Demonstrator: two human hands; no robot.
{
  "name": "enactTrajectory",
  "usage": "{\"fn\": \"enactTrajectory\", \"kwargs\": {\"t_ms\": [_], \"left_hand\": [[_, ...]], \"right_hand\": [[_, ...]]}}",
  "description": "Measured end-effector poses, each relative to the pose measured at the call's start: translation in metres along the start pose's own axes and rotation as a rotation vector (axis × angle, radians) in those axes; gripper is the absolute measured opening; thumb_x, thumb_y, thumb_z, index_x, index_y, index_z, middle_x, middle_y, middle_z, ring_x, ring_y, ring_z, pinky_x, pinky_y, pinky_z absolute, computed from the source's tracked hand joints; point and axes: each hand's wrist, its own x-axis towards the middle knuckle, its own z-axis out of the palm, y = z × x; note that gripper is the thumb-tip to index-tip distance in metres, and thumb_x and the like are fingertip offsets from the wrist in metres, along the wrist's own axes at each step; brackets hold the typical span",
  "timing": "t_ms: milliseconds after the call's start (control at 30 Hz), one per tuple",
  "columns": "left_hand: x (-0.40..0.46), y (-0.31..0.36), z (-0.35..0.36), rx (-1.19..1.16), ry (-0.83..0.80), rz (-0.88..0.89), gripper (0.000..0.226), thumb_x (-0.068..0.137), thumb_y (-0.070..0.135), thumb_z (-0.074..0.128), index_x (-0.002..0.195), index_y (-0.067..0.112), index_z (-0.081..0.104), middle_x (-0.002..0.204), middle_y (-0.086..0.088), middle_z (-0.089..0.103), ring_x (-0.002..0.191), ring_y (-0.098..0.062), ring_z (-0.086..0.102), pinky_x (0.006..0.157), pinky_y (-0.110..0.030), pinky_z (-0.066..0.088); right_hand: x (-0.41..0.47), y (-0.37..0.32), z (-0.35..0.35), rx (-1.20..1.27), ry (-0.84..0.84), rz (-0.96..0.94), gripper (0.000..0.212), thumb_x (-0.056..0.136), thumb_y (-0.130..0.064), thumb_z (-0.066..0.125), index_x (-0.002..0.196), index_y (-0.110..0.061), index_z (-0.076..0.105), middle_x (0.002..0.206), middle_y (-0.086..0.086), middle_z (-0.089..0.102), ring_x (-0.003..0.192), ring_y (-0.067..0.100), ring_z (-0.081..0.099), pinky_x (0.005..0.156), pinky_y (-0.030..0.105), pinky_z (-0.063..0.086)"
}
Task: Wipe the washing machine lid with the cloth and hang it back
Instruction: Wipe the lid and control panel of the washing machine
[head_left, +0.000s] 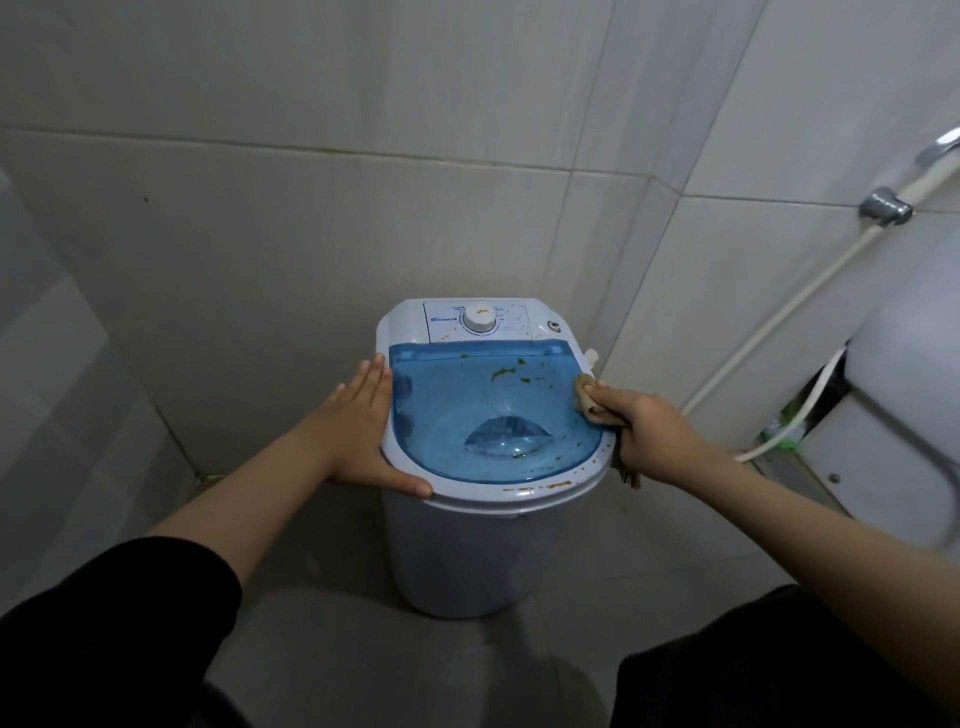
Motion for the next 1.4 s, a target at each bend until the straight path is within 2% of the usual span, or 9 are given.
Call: {"fn": "enactTrajectory", "kwargs": {"t_ms": [200,600,800,933,1033,1133,1167,1267,1400], "left_hand": [[0.001,0.0,0.0,-0.003,-0.016,0.005,0.159,0.03,0.099,0.04,0.144,0.01,-0.028,0.154,-0.01,-0.032,0.143,-0.025,-0.025,0.117,-0.044,-0.004],[0.0,0.003,-0.003,0.001,-0.049,-0.01,0.165,0.022,0.101,0.033,0.144,0.008,-0.027,0.155,-0.01,-0.031,0.144,-0.025,-0.024,0.117,-0.044,-0.004],[-0.003,0.006,-0.006,-0.014,-0.051,-0.006,0.168,0.018,0.102,0.032,0.144,0.008,-0.026,0.155,-0.01,-0.03,0.144,-0.025,-0.023,0.118,-0.044,-0.004],[-0.003,0.006,-0.005,-0.018,-0.046,-0.008,0.168,0.018,0.102,0.032,0.144,0.008,-0.026,0.155,-0.01,-0.029,0.144,-0.025,-0.023,0.117,-0.044,-0.004],[-0.003,0.007,-0.005,-0.022,-0.044,-0.011,0.168,0.019,0.102,0.034,0.144,0.008,-0.026,0.155,-0.01,-0.03,0.144,-0.024,-0.024,0.117,-0.044,-0.004],[-0.003,0.007,-0.004,-0.023,-0.039,-0.011,0.168,0.019,0.101,0.034,0.145,0.007,-0.026,0.155,-0.01,-0.03,0.144,-0.024,-0.024,0.118,-0.044,-0.004],[-0.003,0.007,-0.005,-0.026,-0.039,-0.013,0.169,0.018,0.102,0.033,0.145,0.007,-0.026,0.155,-0.01,-0.03,0.144,-0.024,-0.024,0.117,-0.044,-0.004],[-0.003,0.008,-0.003,-0.035,-0.041,-0.018,0.172,0.013,0.103,0.03,0.145,0.007,-0.025,0.155,-0.01,-0.03,0.144,-0.023,-0.024,0.118,-0.045,-0.004],[-0.003,0.007,-0.004,-0.044,-0.031,-0.011,0.171,0.015,0.102,0.032,0.145,0.006,-0.025,0.155,-0.01,-0.03,0.144,-0.024,-0.023,0.118,-0.045,-0.003]], "right_hand": [[-0.023,-0.007,0.013,-0.068,-0.012,0.083,0.065,0.074,0.002,0.05,0.135,-0.019,0.046,0.142,0.013,0.049,0.129,0.029,0.049,0.097,0.039,0.049],[-0.083,-0.074,0.056,-0.088,0.015,0.172,0.067,0.077,0.014,0.043,0.141,0.003,0.028,0.149,0.032,0.027,0.131,0.05,0.036,0.099,0.055,0.042],[-0.081,-0.122,0.052,-0.292,-0.242,0.226,0.069,0.09,0.004,0.04,0.146,0.001,0.0,0.154,0.031,0.002,0.142,0.046,0.01,0.106,0.051,0.039],[-0.07,-0.153,0.049,-0.409,-0.322,0.225,0.061,0.091,0.003,0.041,0.141,0.013,0.008,0.143,0.048,0.012,0.132,0.06,0.021,0.1,0.06,0.041],[-0.06,-0.173,0.047,-0.636,-0.222,0.244,0.057,0.072,-0.022,0.072,0.113,0.016,0.058,0.103,0.05,0.057,0.094,0.056,0.062,0.068,0.051,0.058],[-0.053,-0.182,0.06,-0.598,-0.207,0.242,0.036,0.07,-0.007,0.051,0.096,0.008,0.071,0.085,0.041,0.067,0.068,0.05,0.068,0.047,0.048,0.057],[-0.054,-0.187,0.055,-0.596,-0.206,0.231,0.038,0.069,-0.005,0.047,0.094,0.008,0.071,0.083,0.039,0.068,0.069,0.047,0.069,0.049,0.048,0.058],[-0.049,-0.181,0.042,-0.326,-0.251,0.036,0.039,0.083,0.007,0.046,0.121,0.009,0.051,0.118,0.032,0.056,0.109,0.044,0.055,0.086,0.048,0.052],[-0.024,-0.156,0.004,0.133,-0.307,0.092,0.034,0.076,-0.001,0.056,0.107,-0.011,0.066,0.103,0.012,0.068,0.094,0.027,0.062,0.078,0.032,0.053]]}}
